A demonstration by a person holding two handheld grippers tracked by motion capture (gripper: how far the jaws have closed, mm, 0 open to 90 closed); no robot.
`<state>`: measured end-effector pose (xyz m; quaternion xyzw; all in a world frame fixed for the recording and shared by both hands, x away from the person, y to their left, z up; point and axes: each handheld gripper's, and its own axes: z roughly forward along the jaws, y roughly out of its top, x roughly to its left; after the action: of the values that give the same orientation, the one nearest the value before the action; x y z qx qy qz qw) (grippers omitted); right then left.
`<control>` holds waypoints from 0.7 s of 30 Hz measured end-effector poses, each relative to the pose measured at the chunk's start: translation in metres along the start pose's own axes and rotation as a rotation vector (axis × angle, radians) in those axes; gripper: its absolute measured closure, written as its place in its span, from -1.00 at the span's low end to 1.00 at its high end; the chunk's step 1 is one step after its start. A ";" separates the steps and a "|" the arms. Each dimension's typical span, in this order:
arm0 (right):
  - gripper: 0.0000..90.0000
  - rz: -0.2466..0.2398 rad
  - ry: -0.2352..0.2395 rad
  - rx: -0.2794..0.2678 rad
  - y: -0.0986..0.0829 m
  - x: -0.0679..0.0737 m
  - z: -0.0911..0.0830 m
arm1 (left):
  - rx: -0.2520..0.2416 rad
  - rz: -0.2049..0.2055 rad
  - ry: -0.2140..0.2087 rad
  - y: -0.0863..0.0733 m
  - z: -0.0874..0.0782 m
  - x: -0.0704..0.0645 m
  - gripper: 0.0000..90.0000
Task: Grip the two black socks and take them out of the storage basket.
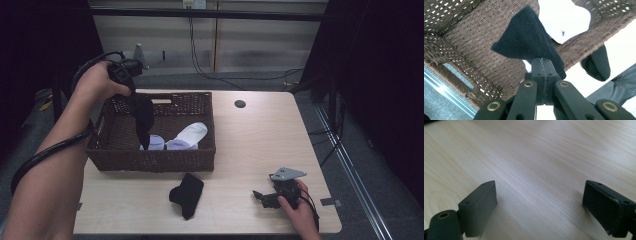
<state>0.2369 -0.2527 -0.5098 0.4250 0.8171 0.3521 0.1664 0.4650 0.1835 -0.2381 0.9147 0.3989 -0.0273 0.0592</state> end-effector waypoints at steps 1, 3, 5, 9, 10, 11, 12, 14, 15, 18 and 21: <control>-0.74 0.000 0.000 0.000 0.000 0.000 0.000 | -0.003 0.004 0.003 -0.001 -0.005 -0.003 1.00; -0.74 0.000 0.000 0.000 0.000 0.000 0.000 | -0.008 0.026 0.012 -0.001 -0.016 -0.008 1.00; -0.74 0.002 0.001 0.002 0.000 0.000 0.000 | -0.019 0.039 0.005 -0.003 -0.025 -0.015 1.00; -0.74 -0.001 0.001 0.004 0.000 0.000 0.000 | -0.040 0.079 -0.006 -0.007 -0.044 -0.032 1.00; -0.74 -0.001 0.001 0.004 0.000 0.000 0.000 | -0.043 0.098 -0.015 -0.008 -0.050 -0.038 1.00; -0.74 -0.001 0.001 0.004 0.000 0.000 0.000 | -0.045 0.114 -0.020 -0.009 -0.054 -0.042 1.00; -0.74 -0.001 0.001 0.004 0.000 0.000 0.000 | -0.045 0.122 -0.018 -0.010 -0.056 -0.046 1.00; -0.74 -0.001 0.001 0.004 0.000 0.000 0.000 | -0.048 0.140 -0.014 -0.013 -0.062 -0.055 1.00; -0.74 -0.001 0.001 0.004 0.000 0.000 0.000 | -0.049 0.153 -0.023 -0.015 -0.065 -0.060 1.00; -0.74 0.002 0.001 0.006 0.000 0.000 0.000 | -0.041 0.188 -0.026 -0.020 -0.069 -0.075 1.00; -0.74 0.000 0.001 0.005 0.000 0.000 0.000 | -0.055 0.228 -0.047 -0.026 -0.074 -0.092 1.00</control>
<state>0.2367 -0.2528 -0.5097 0.4254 0.8181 0.3501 0.1648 0.3840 0.1438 -0.1578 0.9512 0.2916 -0.0308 0.0964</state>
